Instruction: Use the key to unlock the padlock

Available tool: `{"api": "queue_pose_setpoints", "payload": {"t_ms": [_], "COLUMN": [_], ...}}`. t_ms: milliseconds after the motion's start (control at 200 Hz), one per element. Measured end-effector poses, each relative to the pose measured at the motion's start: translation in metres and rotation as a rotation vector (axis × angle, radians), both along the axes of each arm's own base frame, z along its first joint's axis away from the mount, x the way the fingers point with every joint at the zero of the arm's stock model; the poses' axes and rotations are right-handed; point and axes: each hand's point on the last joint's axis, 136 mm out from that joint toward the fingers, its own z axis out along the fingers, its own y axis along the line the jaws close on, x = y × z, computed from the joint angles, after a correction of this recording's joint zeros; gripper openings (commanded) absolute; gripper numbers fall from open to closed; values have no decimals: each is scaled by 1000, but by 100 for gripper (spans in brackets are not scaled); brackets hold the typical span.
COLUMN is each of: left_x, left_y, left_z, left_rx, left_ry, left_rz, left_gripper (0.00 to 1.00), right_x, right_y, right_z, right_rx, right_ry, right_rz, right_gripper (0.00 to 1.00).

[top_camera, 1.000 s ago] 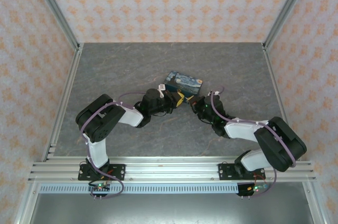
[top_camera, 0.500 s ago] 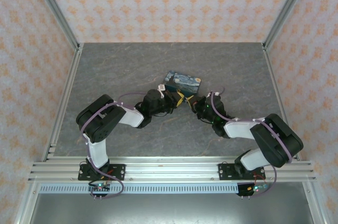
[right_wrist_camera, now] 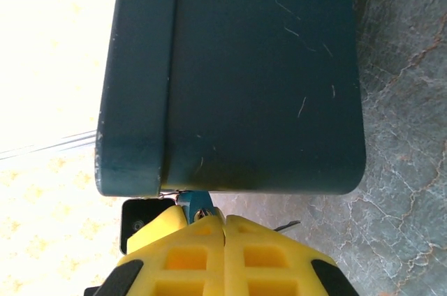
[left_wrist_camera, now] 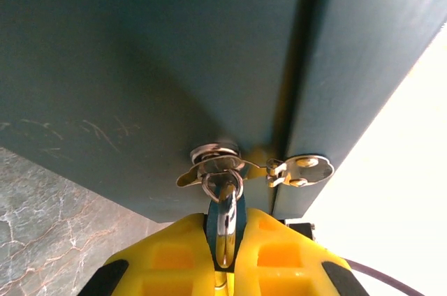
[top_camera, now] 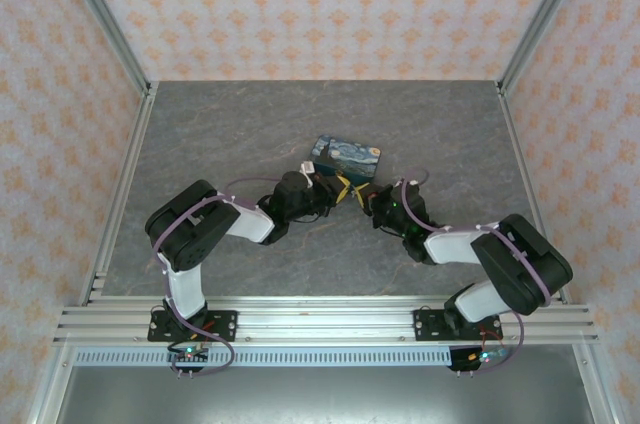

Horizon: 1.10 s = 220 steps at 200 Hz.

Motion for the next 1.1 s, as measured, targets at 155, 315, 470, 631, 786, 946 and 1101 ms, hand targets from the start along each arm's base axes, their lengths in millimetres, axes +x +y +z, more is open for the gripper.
{"api": "queue_pose_setpoints", "payload": {"t_ms": [155, 315, 470, 631, 786, 946, 1101], "left_x": [2, 3, 2, 2, 6, 8, 8], "left_y": [2, 4, 3, 3, 6, 8, 8], "left_z": [-2, -3, -3, -3, -4, -4, -3], "left_rx": [8, 14, 12, 15, 23, 26, 22], "left_ry": [1, 3, 4, 4, 2, -1, -6], "left_rz": [17, 29, 23, 27, 53, 66, 66], "left_gripper": [0, 0, 0, 0, 0, 0, 0], "right_x": [4, 7, 8, 10, 16, 17, 16], "right_y": [3, 2, -1, 1, 5, 6, 5], "right_z": [1, 2, 2, -1, -3, -4, -4], "right_rx": [-65, -164, -194, -173, -77, 20, 89], "right_ry": [-18, -58, -81, -75, -37, 19, 64], "right_rz": [38, 93, 125, 138, 105, 63, 30], "right_gripper": [0, 0, 0, 0, 0, 0, 0]}}
